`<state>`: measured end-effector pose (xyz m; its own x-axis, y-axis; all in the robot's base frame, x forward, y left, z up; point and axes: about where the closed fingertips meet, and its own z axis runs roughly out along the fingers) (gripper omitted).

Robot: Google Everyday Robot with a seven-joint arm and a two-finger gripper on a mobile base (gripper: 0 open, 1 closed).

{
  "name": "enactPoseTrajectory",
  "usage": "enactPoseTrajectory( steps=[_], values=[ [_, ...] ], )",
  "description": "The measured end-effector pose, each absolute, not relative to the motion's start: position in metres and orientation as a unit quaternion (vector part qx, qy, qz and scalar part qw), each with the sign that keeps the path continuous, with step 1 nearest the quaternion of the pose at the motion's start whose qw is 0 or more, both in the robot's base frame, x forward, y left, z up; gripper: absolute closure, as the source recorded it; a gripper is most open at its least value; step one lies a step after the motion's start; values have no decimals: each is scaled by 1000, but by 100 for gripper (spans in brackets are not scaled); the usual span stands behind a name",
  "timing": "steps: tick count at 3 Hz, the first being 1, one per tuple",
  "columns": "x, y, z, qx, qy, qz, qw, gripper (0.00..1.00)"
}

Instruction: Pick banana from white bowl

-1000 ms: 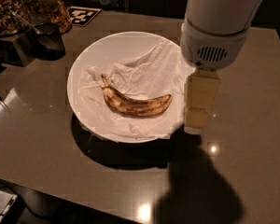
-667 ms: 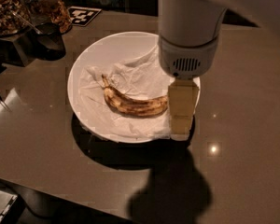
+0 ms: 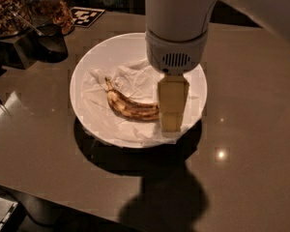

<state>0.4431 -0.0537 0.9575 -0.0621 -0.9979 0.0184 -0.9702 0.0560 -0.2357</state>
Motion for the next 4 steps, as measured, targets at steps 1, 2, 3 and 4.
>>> enactPoseTrajectory(
  steps=[1,2,3,4],
  values=[
    [456,-33,953,-706,702,-63,72,2],
    [470,-23,943,-716,694,-36,64,13],
    [485,-22,929,-715,697,-14,52,25],
    [495,-18,913,-717,696,3,38,34]
  ],
)
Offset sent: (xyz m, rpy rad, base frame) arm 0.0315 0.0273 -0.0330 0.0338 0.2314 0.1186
